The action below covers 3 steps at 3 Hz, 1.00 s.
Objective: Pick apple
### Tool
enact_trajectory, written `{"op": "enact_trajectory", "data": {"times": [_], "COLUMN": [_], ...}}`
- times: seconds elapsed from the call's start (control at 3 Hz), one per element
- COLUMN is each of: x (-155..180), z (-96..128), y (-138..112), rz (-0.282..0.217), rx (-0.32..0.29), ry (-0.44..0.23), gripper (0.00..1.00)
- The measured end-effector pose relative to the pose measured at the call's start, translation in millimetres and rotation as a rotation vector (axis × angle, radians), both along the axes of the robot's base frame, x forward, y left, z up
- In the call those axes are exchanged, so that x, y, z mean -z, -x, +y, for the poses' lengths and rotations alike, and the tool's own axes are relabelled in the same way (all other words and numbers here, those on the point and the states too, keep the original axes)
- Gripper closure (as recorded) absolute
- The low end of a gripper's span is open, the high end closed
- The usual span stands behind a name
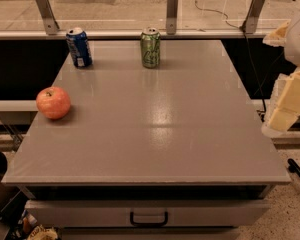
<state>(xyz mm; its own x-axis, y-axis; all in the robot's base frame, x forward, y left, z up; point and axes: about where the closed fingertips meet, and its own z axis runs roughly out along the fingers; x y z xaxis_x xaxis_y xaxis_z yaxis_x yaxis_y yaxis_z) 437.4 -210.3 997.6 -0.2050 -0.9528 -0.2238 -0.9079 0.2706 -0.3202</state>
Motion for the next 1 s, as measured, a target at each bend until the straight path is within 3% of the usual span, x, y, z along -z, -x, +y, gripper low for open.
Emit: {"op": "enact_trajectory", "data": {"times": [0.33,0.67,1.0], "x": [-1,4,25], "z": [2,20,63], "y": [-1,-9,-28], "rz": [-0.007,-0.027,-0.034], "rx": [-0.001,-0.027,-0.105], "ry": [-0.008,-0.089,-0.240], "gripper": [0.00,0.00,0.00]}}
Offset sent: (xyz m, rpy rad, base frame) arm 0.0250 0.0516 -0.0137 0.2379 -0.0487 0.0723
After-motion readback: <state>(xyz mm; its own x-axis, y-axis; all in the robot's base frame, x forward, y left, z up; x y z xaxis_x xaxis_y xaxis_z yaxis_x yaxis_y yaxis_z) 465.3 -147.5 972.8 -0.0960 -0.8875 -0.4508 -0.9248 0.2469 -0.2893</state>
